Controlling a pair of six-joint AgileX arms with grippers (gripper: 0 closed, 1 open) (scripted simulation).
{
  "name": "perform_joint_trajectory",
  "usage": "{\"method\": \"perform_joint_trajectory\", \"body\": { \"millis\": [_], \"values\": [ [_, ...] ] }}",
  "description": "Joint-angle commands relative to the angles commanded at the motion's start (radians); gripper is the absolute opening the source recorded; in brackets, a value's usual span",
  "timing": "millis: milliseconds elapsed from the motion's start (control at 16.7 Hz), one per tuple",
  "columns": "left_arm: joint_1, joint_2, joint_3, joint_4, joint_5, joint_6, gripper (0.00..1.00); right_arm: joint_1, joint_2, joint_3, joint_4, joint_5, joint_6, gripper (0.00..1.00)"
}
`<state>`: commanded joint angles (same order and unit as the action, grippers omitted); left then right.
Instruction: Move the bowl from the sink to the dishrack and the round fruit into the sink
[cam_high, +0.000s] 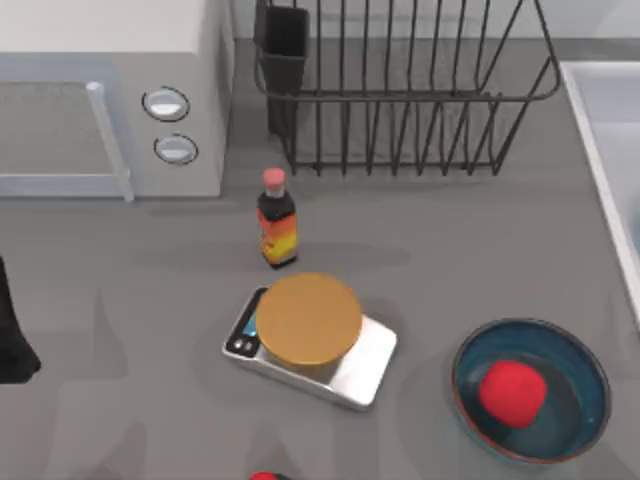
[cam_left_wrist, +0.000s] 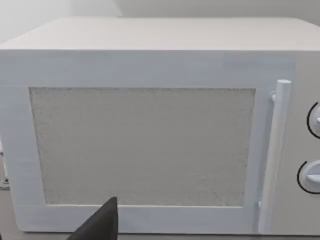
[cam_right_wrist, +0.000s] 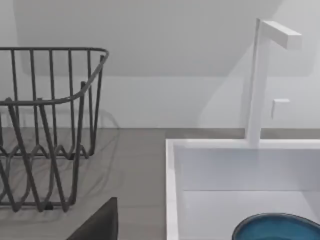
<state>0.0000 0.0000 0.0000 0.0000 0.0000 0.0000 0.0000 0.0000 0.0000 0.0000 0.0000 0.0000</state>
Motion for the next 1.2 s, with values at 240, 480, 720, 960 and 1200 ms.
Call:
{"method": "perform_joint_trajectory", "body": {
  "millis": [240, 480, 720, 960, 1200],
  "values": [
    [0.000, 0.000, 0.000, 0.000, 0.000, 0.000, 1.00, -0.004, 0.028, 0.024, -0.013, 0.000, -0.004, 1.00],
    [0.000, 0.000, 0.000, 0.000, 0.000, 0.000, 1.00, -0.026, 0.200, 0.175, -0.096, -0.004, -0.030, 1.00],
    [0.000, 0.000, 0.000, 0.000, 0.000, 0.000, 1.00, -0.066, 0.492, 0.438, -0.237, -0.009, -0.073, 1.00],
    [0.000, 0.000, 0.000, 0.000, 0.000, 0.000, 1.00, -0.120, 0.861, 0.777, -0.419, -0.014, -0.127, 1.00],
    [0.000, 0.000, 0.000, 0.000, 0.000, 0.000, 1.00, -0.183, 1.268, 1.155, -0.620, -0.018, -0.185, 1.00]
  ]
}}
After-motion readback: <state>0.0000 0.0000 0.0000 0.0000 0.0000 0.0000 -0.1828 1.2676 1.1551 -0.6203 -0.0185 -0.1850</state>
